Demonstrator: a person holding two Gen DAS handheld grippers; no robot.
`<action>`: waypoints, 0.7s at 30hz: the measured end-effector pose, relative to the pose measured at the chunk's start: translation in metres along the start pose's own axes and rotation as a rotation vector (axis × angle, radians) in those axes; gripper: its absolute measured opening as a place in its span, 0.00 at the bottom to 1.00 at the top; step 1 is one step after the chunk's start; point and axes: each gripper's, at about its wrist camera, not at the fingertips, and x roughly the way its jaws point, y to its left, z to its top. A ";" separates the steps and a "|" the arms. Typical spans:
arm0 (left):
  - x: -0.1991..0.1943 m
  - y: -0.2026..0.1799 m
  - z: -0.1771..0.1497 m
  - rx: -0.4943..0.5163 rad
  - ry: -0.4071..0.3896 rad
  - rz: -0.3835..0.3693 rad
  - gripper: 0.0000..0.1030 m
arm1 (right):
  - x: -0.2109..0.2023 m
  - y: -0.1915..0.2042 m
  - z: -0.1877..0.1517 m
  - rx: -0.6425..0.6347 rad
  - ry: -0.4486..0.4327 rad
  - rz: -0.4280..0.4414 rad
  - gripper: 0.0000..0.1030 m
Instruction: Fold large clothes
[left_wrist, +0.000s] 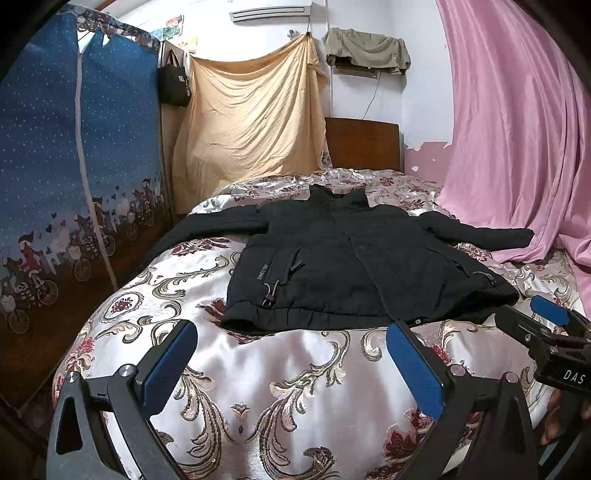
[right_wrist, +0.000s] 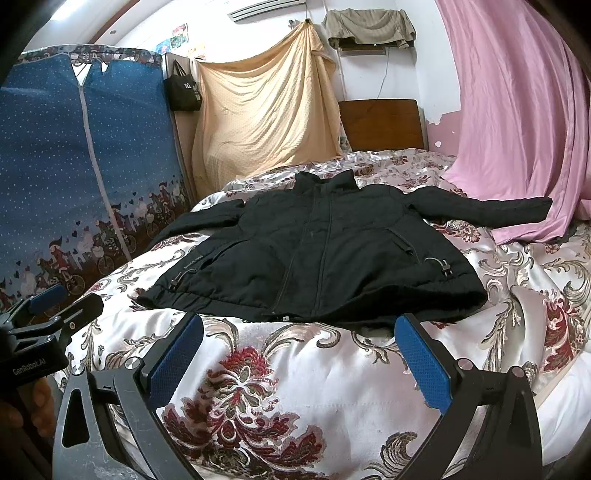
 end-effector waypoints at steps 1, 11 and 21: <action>0.000 0.000 0.000 0.000 0.000 0.000 1.00 | 0.000 0.000 0.000 0.000 0.000 0.000 0.99; 0.000 0.002 0.000 -0.001 0.000 0.001 1.00 | 0.000 0.000 -0.001 0.001 0.002 0.001 0.99; 0.000 0.000 0.000 0.002 -0.001 0.001 1.00 | 0.004 0.000 -0.008 0.002 0.008 0.001 0.99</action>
